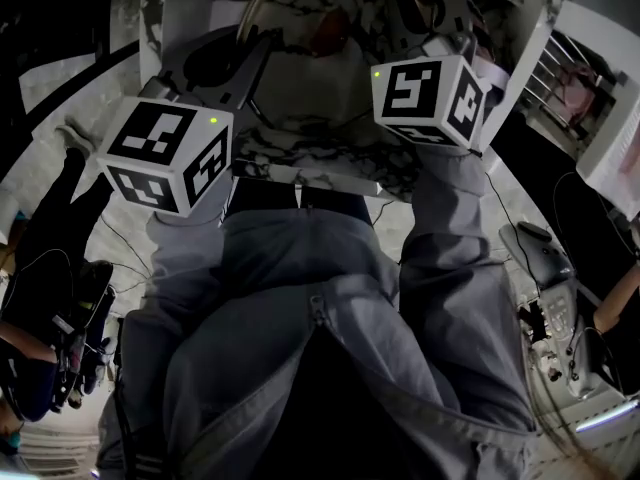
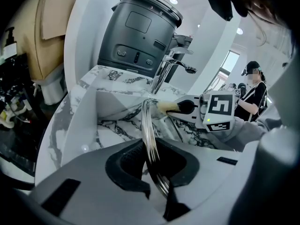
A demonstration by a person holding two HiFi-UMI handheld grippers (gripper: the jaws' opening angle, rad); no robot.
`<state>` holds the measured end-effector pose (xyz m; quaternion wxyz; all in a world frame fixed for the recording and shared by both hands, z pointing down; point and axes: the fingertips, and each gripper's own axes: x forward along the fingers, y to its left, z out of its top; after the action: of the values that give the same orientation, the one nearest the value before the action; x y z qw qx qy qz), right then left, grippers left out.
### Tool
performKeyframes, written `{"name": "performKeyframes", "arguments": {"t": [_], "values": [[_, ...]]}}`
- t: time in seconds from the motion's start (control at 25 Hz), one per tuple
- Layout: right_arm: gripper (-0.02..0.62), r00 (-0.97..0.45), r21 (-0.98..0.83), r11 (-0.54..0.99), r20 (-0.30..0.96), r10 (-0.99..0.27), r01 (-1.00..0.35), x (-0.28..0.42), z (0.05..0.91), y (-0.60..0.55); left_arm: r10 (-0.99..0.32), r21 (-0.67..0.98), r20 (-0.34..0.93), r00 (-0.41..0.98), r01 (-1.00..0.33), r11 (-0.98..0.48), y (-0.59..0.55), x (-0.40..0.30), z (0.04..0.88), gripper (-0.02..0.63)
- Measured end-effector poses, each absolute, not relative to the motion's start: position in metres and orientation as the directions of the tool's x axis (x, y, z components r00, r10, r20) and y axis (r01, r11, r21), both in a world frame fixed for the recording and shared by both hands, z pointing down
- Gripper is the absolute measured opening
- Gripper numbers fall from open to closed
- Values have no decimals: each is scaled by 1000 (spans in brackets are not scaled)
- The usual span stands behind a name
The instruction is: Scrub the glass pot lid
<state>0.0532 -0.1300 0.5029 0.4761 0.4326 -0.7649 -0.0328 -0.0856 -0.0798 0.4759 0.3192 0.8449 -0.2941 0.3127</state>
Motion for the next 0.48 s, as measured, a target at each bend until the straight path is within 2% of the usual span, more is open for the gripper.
{"name": "performKeyframes", "arguments": {"t": [0.28, 0.48], "values": [[54, -204, 429, 680, 738, -644, -595, 36, 527, -118, -294, 355, 725, 623, -704, -615, -83, -86, 481, 67], [54, -252, 367, 760, 790, -559, -537, 19, 541, -89, -295, 363, 727, 620, -711, -602, -84, -87, 484, 67]]}}
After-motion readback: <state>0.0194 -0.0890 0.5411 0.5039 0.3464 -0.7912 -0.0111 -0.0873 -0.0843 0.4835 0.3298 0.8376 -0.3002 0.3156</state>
